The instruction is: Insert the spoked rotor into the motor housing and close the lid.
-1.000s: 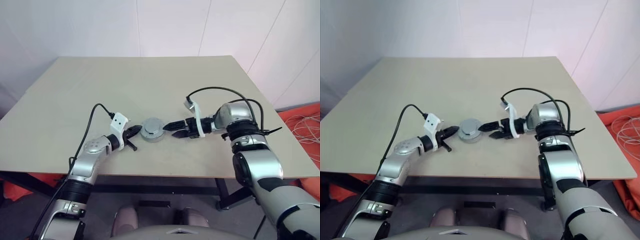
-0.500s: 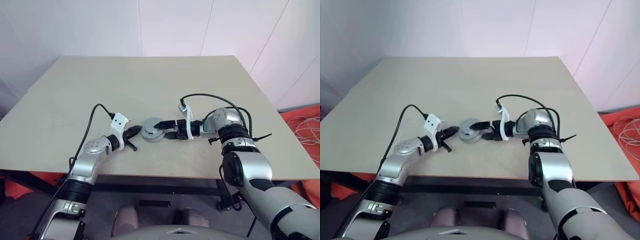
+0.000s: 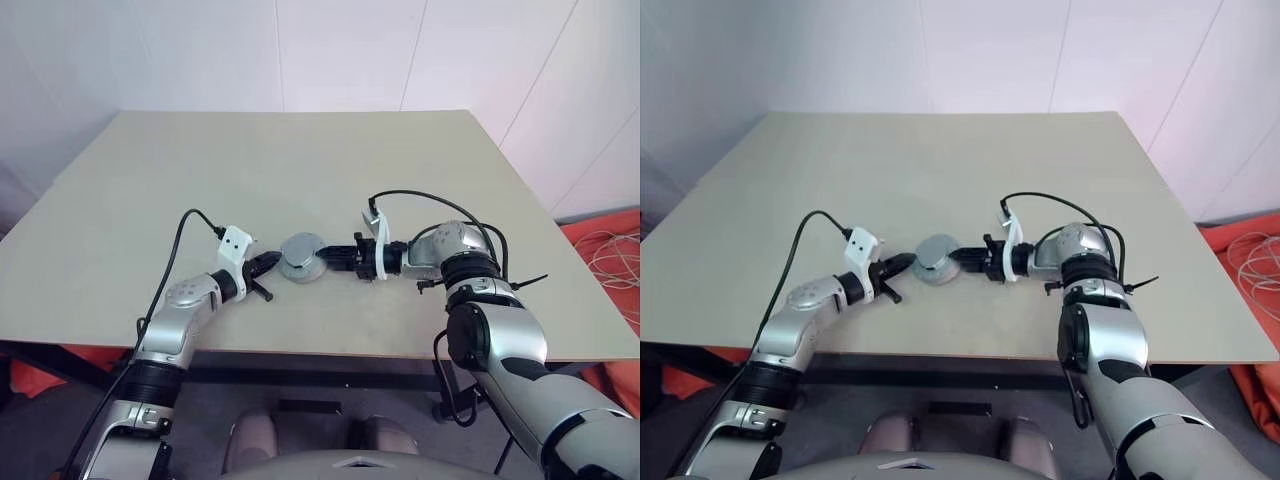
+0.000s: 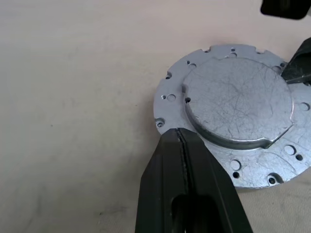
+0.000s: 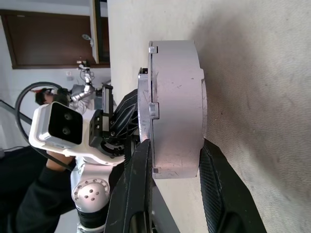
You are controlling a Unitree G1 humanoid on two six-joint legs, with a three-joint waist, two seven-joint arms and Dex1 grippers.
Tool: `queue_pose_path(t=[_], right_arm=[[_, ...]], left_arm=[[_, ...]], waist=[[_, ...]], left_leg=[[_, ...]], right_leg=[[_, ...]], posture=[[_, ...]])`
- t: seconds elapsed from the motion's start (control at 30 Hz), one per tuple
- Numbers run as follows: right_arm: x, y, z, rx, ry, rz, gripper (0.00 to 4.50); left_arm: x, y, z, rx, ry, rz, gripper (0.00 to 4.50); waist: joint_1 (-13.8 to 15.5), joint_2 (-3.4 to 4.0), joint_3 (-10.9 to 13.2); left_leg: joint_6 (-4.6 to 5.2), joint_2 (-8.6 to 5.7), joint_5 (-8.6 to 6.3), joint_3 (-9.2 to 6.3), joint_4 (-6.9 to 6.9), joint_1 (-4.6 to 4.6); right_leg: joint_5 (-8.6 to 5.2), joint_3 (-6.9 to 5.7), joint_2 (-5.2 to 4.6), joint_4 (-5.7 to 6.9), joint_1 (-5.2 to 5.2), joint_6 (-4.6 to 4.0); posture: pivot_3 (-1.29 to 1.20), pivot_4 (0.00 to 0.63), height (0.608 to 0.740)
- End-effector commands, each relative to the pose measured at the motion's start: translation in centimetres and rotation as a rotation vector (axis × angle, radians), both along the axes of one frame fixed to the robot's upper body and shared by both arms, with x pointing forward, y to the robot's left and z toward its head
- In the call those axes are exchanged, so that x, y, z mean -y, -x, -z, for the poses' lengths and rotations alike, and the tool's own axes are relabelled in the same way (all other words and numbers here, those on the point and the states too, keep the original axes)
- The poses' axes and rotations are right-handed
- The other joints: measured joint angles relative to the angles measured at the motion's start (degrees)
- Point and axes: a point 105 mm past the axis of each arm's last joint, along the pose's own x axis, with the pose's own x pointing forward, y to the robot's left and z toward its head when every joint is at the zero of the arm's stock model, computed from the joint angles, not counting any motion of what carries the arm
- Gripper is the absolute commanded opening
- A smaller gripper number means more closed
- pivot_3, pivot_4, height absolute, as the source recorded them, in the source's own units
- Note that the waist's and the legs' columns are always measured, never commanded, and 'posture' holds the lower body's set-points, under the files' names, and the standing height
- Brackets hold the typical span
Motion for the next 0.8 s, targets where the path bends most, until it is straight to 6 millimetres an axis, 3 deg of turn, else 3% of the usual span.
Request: queue_pose_path(t=[0.03, 0.3, 0.33, 0.47, 0.8], right_arm=[[-0.6, -0.7, -2.4, 0.065, -0.097, 0.003, 1.09], [-0.6, -0.5, -2.9, 0.077, -0.114, -0.006, 1.09], [-0.6, -0.5, -2.9, 0.078, -0.115, -0.007, 1.09], [-0.2, -0.7, -4.4, 0.114, -0.151, -0.01, 1.09], [-0.1, -0.3, -7.9, 0.192, -0.223, -0.058, 1.09]], left_arm=[[-1.0, -0.7, -0.3, -0.088, 0.14, -0.173, 0.0], [-4.0, 0.0, -1.7, -0.296, 0.579, -0.313, 0.0], [-4.2, 0.2, -2.0, -0.296, 0.614, -0.307, 0.17], [-5.3, 1.5, -3.4, -0.336, 0.847, -0.258, 1.24], [-3.4, 3.4, -4.6, -0.497, 1.075, -0.068, 4.49]], waist=[[-0.1, -0.01, 0.0], [-0.3, -0.02, 0.0], [-0.3, -0.02, 0.0], [-0.1, -0.03, 0.0], [1.0, -0.05, 0.0]], left_leg=[[0.0, 0.0, 0.0, 0.01, 0.0, 0.01], [-0.02, 0.02, 0.01, 0.02, -0.02, -0.23], [-0.01, 0.02, 0.01, 0.02, -0.03, -0.26], [0.05, 0.0, -0.03, 0.02, -0.04, -0.33], [0.03, 0.01, -0.02, 0.02, -0.05, -0.26]], right_leg=[[0.0, 0.0, 0.0, 0.0, 0.0, 0.0], [0.17, -0.04, 0.02, -0.06, -0.26, -0.29], [0.17, -0.06, 0.02, -0.09, -0.28, -0.31], [0.17, -0.07, 0.02, -0.19, -0.29, -0.31], [-0.04, -0.06, 0.03, -0.17, -0.27, 0.07]], posture=[[0.0, 0.0, 0.74], [0.0, 0.0, 0.74], [0.0, 0.0, 0.74], [0.0, 0.0, 0.74], [0.0, 0.0, 0.74]])
